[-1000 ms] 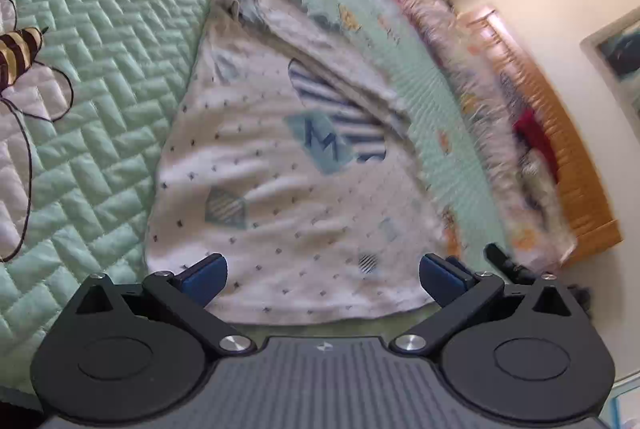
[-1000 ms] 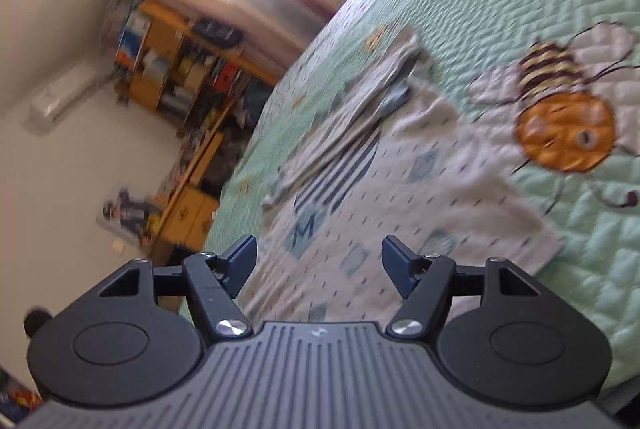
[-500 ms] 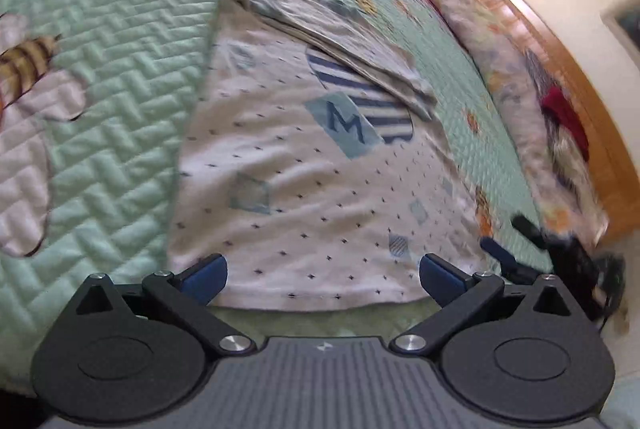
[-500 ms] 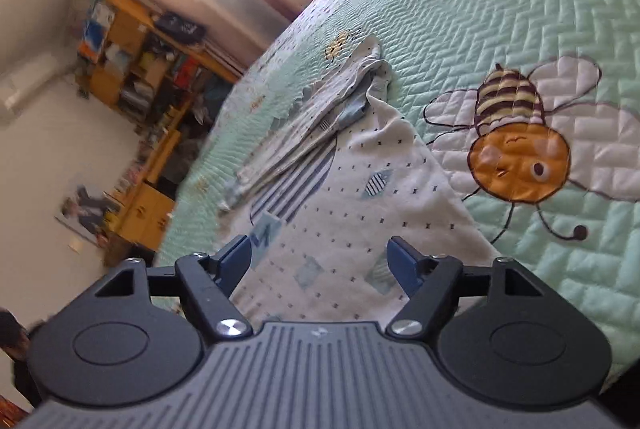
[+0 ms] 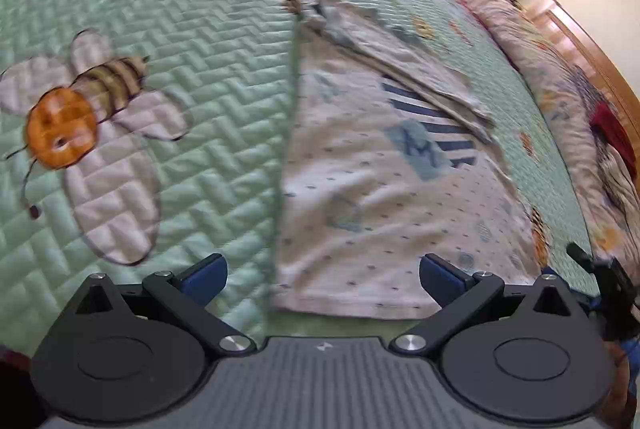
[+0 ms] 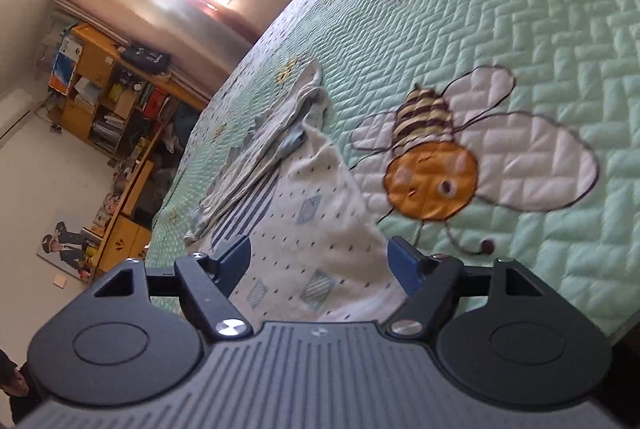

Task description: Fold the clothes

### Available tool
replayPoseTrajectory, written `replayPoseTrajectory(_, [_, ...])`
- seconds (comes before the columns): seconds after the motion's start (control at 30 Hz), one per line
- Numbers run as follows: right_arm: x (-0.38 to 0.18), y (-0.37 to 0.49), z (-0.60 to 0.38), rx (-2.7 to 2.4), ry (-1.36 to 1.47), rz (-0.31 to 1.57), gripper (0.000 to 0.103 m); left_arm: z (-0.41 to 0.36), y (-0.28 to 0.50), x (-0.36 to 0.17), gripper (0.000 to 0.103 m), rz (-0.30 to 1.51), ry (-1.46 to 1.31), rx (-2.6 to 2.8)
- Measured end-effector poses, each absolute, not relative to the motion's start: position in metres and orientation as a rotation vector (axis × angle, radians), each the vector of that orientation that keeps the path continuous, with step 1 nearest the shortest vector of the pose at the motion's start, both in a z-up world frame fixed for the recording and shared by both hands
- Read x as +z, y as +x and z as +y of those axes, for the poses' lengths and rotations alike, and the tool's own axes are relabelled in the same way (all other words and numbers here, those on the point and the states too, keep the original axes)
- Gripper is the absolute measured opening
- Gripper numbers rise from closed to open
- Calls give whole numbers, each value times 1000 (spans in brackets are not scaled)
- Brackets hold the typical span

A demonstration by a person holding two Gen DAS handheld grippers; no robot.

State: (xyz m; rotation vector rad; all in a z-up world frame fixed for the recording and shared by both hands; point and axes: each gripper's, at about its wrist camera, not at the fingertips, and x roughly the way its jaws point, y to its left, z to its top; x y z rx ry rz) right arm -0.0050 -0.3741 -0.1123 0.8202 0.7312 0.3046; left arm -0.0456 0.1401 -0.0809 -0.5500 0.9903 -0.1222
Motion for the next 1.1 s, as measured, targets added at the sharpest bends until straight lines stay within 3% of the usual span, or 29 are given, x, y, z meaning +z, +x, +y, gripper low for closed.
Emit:
replayPoseTrajectory(0.3, [-117, -12, -373, 337, 807, 748, 77, 113, -37, -82, 102, 1022, -416, -95])
replayPoseTrajectory(0.57, [-93, -11, -309, 540, 573, 725, 76, 71, -30, -77, 102, 1055, -153, -1])
replayPoseTrajectory(0.63, [-96, -10, -295, 562, 543, 743, 56, 62, -30, -77, 102, 1054, -96, 5])
replayPoseTrajectory(0.87, [-118, -6, -278, 513, 472, 804, 31, 28, -31, -79, 92, 1039, 82, -6])
replayPoseTrajectory(0.93, [-128, -2, -283, 486, 456, 820, 0, 23, -30, -81, 90, 1040, 102, -8])
replayPoseTrajectory(1.1, [-136, -3, -301, 464, 560, 826, 0, 14, -28, -83, 88, 1039, 143, -6])
